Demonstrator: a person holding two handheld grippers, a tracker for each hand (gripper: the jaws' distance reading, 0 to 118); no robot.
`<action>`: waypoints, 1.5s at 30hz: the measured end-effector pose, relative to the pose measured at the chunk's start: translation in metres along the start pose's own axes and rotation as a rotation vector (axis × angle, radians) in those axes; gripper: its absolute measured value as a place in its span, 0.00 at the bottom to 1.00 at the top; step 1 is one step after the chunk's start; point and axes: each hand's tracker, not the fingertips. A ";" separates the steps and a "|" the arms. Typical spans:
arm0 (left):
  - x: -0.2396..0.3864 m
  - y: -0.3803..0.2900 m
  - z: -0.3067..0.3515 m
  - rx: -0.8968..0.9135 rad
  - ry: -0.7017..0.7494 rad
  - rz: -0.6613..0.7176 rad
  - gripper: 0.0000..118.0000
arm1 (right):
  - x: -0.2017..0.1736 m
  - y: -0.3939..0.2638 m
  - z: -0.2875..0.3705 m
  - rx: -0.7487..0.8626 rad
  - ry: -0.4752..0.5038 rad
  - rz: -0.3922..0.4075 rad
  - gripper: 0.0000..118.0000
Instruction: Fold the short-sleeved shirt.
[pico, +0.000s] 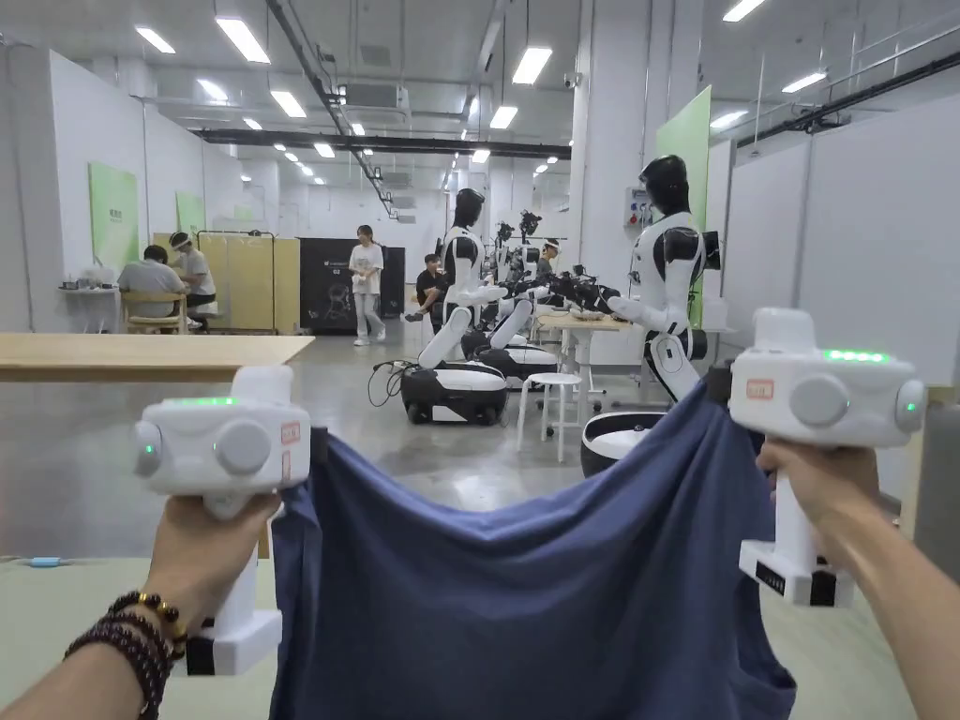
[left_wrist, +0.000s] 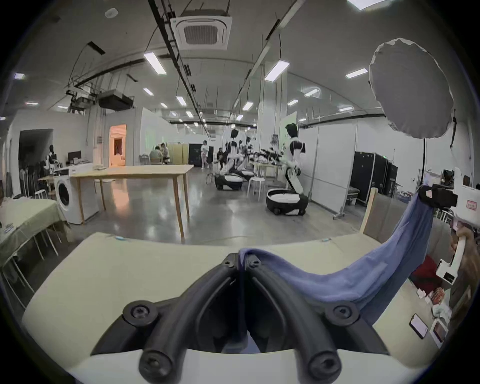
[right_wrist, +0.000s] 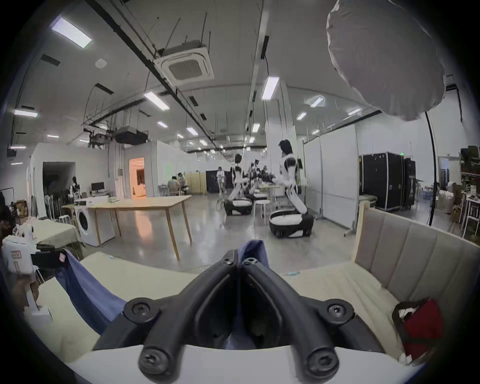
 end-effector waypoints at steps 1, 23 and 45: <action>0.001 -0.006 -0.005 -0.020 0.003 -0.004 0.00 | 0.001 -0.006 -0.003 -0.011 -0.004 -0.001 0.00; -0.010 -0.167 0.222 -0.086 -0.176 0.073 0.00 | 0.022 -0.141 0.294 -0.134 0.151 -0.038 0.00; -0.038 -0.372 0.306 -0.575 -0.104 0.035 0.00 | 0.029 -0.356 0.394 -0.976 0.043 0.304 0.01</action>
